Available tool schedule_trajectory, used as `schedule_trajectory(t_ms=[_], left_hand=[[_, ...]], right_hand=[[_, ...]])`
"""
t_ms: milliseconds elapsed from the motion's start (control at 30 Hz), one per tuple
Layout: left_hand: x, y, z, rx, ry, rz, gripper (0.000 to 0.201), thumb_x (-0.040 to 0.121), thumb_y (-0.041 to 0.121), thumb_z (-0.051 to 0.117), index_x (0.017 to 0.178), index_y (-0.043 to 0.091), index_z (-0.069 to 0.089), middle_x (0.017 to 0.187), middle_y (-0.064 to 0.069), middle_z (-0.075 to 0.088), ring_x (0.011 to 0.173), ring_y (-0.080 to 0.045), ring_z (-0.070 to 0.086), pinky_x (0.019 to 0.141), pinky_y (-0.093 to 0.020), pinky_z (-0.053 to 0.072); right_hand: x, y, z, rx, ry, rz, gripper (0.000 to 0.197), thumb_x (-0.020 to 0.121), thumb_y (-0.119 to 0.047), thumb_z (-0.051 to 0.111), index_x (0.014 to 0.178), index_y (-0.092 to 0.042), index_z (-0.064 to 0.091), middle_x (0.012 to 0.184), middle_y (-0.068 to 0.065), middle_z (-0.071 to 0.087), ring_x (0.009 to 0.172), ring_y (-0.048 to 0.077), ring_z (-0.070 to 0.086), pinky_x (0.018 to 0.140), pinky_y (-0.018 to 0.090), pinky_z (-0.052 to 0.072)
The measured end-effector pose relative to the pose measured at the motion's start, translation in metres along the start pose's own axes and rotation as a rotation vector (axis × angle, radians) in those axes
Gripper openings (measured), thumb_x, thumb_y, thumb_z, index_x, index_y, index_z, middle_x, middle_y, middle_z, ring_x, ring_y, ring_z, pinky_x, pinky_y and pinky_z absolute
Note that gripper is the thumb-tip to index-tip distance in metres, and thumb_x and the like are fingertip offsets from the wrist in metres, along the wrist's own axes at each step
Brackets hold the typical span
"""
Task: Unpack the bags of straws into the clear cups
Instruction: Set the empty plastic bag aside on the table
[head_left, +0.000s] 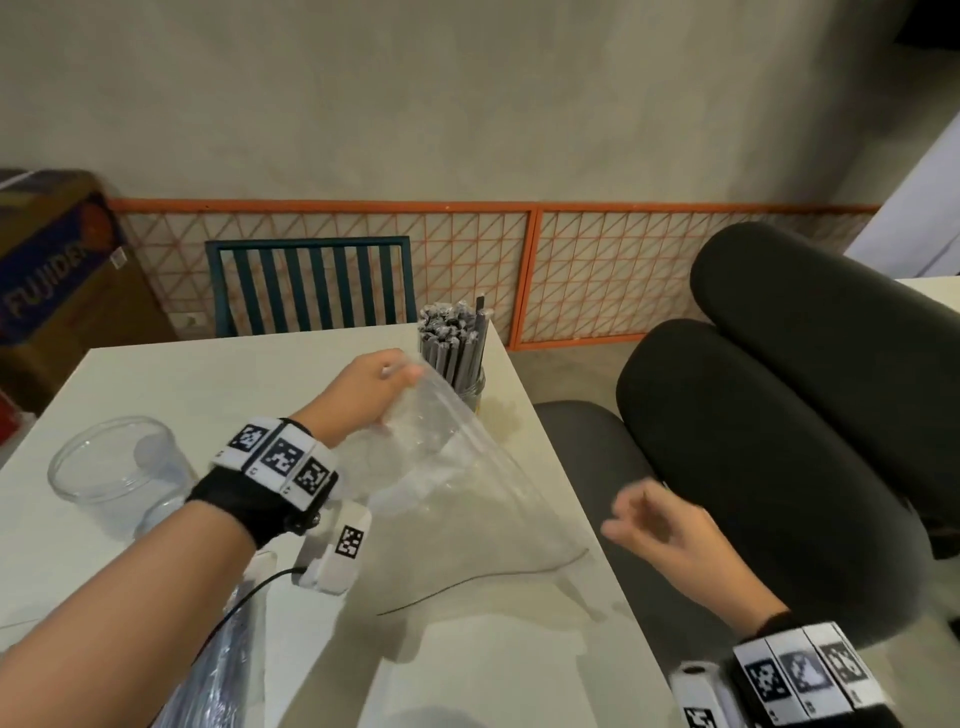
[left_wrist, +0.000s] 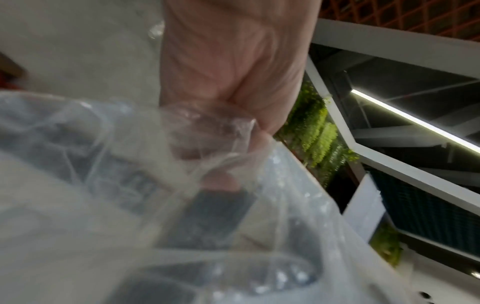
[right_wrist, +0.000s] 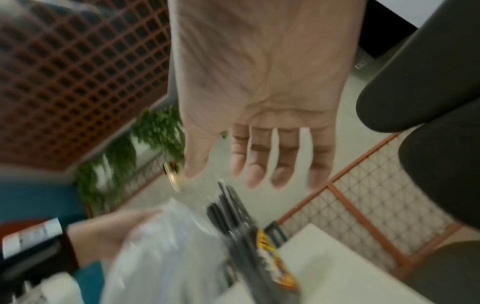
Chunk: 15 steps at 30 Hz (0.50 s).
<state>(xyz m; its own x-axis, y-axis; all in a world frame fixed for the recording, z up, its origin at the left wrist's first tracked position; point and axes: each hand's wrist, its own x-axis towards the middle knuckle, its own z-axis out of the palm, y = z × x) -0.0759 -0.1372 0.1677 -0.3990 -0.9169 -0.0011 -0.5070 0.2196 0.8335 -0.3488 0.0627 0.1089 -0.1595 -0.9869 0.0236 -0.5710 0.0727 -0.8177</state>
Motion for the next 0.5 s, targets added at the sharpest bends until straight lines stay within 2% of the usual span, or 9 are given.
schedule_trajectory(t_ms=[67, 133, 167, 233, 267, 333, 400, 467, 500], left_hand=[[-0.006, 0.016, 0.017, 0.021, -0.075, 0.077, 0.021, 0.096, 0.029, 0.044, 0.091, 0.018, 0.061, 0.071, 0.007, 0.05, 0.057, 0.0, 0.047, 0.049, -0.015, 0.044], [-0.007, 0.029, 0.032, 0.002, -0.096, 0.124, 0.027, 0.095, 0.029, 0.046, 0.102, 0.008, 0.06, 0.071, 0.007, 0.053, 0.054, 0.001, 0.049, 0.053, -0.018, 0.046], [-0.007, 0.033, 0.035, -0.026, -0.071, 0.138, 0.026, 0.094, 0.03, 0.049, 0.104, 0.007, 0.059, 0.077, 0.004, 0.057, 0.061, -0.004, 0.054, 0.057, -0.021, 0.047], [-0.005, 0.036, 0.03, -0.123, 0.008, 0.155, 0.026, 0.088, 0.031, 0.059, 0.108, 0.016, 0.053, 0.094, -0.005, 0.063, 0.08, -0.017, 0.061, 0.066, -0.023, 0.049], [-0.005, 0.033, 0.024, -0.162, 0.054, 0.164, 0.036, 0.084, 0.033, 0.064, 0.115, 0.023, 0.048, 0.1, -0.006, 0.063, 0.088, -0.016, 0.061, 0.07, -0.02, 0.047], [-0.006, 0.017, 0.012, -0.18, 0.15, 0.142, 0.072, 0.075, 0.039, 0.071, 0.134, 0.03, 0.031, 0.111, -0.004, 0.057, 0.101, -0.011, 0.055, 0.083, -0.019, 0.041], [-0.012, -0.008, 0.009, -0.222, 0.202, -0.014, 0.099, 0.064, 0.053, 0.069, 0.144, 0.032, 0.014, 0.134, -0.004, 0.043, 0.121, -0.016, 0.043, 0.097, -0.031, 0.036], [-0.019, -0.037, 0.02, -0.321, 0.117, -0.232, 0.111, 0.059, 0.063, 0.062, 0.147, 0.035, 0.002, 0.146, -0.005, 0.034, 0.131, -0.023, 0.036, 0.106, -0.043, 0.03], [-0.023, -0.047, 0.028, -0.384, 0.019, -0.311, 0.11, 0.059, 0.067, 0.059, 0.147, 0.035, 0.001, 0.145, -0.002, 0.037, 0.13, -0.024, 0.039, 0.108, -0.048, 0.029]], right_hand=[[0.015, -0.021, 0.008, -0.038, 0.042, -0.007, 0.057, 0.068, -0.061, 0.062, 0.114, -0.03, 0.05, 0.107, -0.014, 0.057, 0.099, 0.0, 0.054, 0.088, 0.025, 0.046], [0.031, -0.038, 0.022, -0.146, -0.068, 0.047, 0.061, 0.078, -0.047, 0.066, 0.13, -0.027, 0.042, 0.118, -0.01, 0.053, 0.109, 0.006, 0.053, 0.091, 0.024, 0.042], [0.035, -0.041, 0.03, -0.167, -0.151, 0.088, 0.047, 0.084, -0.038, 0.065, 0.125, -0.024, 0.047, 0.114, -0.003, 0.059, 0.105, 0.013, 0.058, 0.087, 0.026, 0.046], [0.035, -0.04, 0.04, -0.021, -0.193, 0.199, 0.009, 0.094, -0.021, 0.052, 0.097, -0.016, 0.058, 0.092, 0.01, 0.068, 0.084, 0.024, 0.068, 0.071, 0.031, 0.048], [0.033, -0.037, 0.042, 0.102, -0.163, 0.241, 0.014, 0.096, -0.016, 0.046, 0.087, -0.014, 0.057, 0.081, 0.011, 0.067, 0.072, 0.024, 0.068, 0.064, 0.031, 0.047], [0.027, -0.034, 0.04, 0.274, -0.067, 0.253, 0.02, 0.099, -0.012, 0.041, 0.084, -0.012, 0.054, 0.069, 0.007, 0.063, 0.059, 0.019, 0.066, 0.052, 0.027, 0.044], [0.023, -0.032, 0.035, 0.365, -0.02, 0.209, 0.021, 0.1, -0.011, 0.038, 0.085, -0.011, 0.053, 0.066, 0.005, 0.062, 0.057, 0.019, 0.066, 0.047, 0.023, 0.045], [0.023, -0.031, 0.036, 0.408, -0.03, 0.159, 0.021, 0.1, -0.011, 0.038, 0.085, -0.01, 0.052, 0.065, 0.004, 0.062, 0.056, 0.02, 0.066, 0.046, 0.022, 0.046], [0.024, -0.031, 0.037, 0.416, -0.047, 0.151, 0.021, 0.1, -0.012, 0.038, 0.085, -0.009, 0.052, 0.065, 0.004, 0.062, 0.057, 0.02, 0.066, 0.046, 0.023, 0.046]])
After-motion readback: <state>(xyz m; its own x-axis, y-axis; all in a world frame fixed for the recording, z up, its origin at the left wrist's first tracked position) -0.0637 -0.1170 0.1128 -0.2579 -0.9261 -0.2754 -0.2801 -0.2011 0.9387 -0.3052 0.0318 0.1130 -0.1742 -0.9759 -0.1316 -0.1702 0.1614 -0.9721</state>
